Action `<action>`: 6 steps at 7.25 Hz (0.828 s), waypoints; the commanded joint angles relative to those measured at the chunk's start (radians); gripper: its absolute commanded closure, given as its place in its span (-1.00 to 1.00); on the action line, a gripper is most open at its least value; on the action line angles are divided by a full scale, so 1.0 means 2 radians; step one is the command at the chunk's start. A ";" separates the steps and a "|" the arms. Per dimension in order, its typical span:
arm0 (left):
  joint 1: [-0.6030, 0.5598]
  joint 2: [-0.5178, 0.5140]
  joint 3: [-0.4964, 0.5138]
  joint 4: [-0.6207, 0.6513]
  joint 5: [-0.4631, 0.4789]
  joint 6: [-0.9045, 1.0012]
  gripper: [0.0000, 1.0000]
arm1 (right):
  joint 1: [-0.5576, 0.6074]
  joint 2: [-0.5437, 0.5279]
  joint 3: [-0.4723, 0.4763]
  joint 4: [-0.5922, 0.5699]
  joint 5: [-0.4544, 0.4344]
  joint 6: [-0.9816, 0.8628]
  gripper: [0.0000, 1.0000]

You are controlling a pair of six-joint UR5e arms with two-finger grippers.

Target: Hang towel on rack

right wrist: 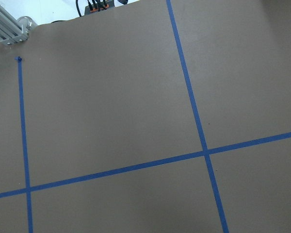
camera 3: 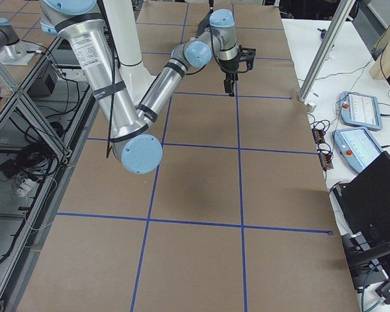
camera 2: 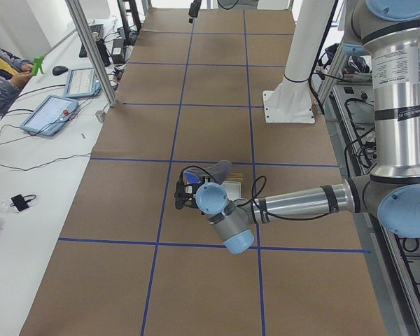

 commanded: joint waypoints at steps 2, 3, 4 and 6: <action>0.000 0.000 0.004 -0.017 0.023 0.000 -0.44 | 0.001 -0.002 -0.001 0.000 -0.001 0.000 -1.00; -0.002 -0.003 0.004 -0.018 0.056 0.001 -0.57 | 0.002 -0.006 -0.002 0.000 -0.001 -0.001 -1.00; -0.003 -0.007 -0.001 -0.017 0.118 0.001 -0.79 | 0.007 -0.015 -0.005 0.000 -0.002 -0.016 -1.00; 0.000 -0.017 0.004 -0.007 0.237 0.016 -0.94 | 0.033 -0.045 -0.025 -0.001 -0.001 -0.119 -1.00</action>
